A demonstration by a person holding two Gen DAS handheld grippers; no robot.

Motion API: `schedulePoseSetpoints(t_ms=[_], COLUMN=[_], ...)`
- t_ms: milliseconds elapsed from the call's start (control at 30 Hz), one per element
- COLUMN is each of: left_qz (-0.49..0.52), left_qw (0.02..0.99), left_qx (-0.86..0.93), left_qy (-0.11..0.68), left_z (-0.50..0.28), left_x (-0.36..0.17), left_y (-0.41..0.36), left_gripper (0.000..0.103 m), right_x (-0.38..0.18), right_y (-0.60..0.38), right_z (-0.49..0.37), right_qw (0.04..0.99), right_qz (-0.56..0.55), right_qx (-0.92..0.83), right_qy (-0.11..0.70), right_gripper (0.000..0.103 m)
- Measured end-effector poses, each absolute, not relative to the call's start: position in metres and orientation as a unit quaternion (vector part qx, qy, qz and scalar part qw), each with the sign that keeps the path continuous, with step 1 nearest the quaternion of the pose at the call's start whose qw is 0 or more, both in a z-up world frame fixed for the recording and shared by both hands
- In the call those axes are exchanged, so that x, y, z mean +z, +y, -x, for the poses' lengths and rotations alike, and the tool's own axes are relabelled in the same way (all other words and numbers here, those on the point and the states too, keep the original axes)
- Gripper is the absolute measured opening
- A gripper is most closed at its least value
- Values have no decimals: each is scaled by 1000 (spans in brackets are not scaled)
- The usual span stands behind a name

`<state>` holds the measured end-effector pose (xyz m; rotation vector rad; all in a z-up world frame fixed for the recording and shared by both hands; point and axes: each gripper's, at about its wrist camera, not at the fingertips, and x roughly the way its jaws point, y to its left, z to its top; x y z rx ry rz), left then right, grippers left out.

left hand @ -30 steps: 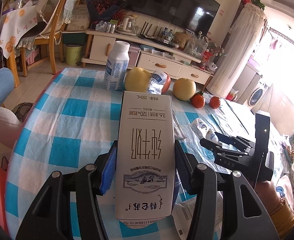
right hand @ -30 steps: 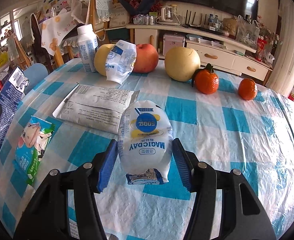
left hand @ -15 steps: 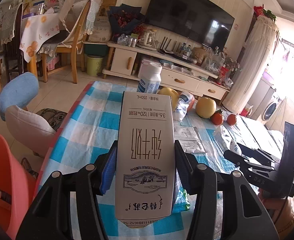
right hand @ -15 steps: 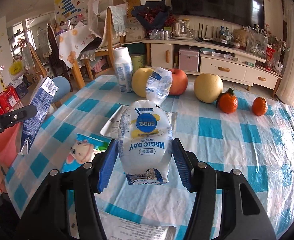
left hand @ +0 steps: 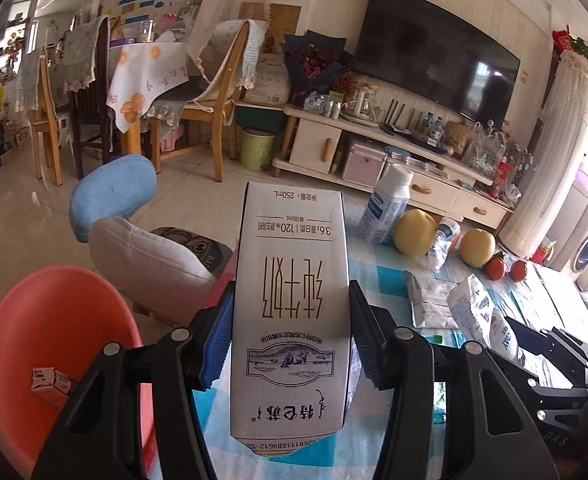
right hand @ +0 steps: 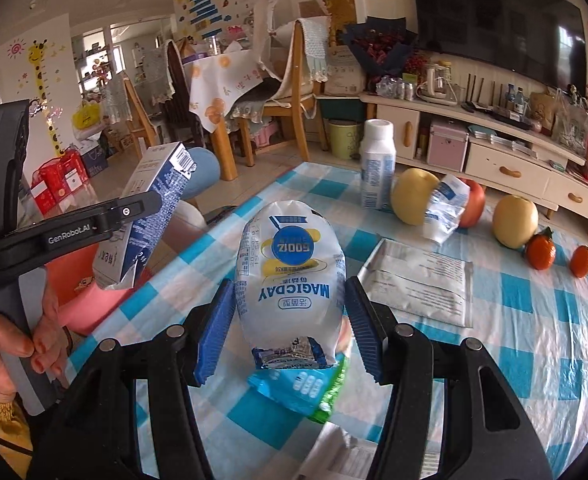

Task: Collect trash
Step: 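Carry carton and Magicday bag over pink bucket and open both grippers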

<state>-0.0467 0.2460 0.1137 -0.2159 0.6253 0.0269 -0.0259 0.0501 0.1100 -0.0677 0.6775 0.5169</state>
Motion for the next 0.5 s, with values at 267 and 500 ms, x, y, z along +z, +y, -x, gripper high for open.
schedulePoseSetpoints(t_ms=[267,500], left_qz=[112,125], left_qw=[940,924], left_qx=[111,196], left_qy=[302,303], left_z=[59,70], left_x=[117,116], left_y=[304,360], left_gripper=[55,55], right_x=[119,119], right_y=[133,202], right_z=[35,40], right_qw=[892,874], right_qz=[78,114], right_qx=[310,353], right_qy=[319,315], right_gripper=[57,57])
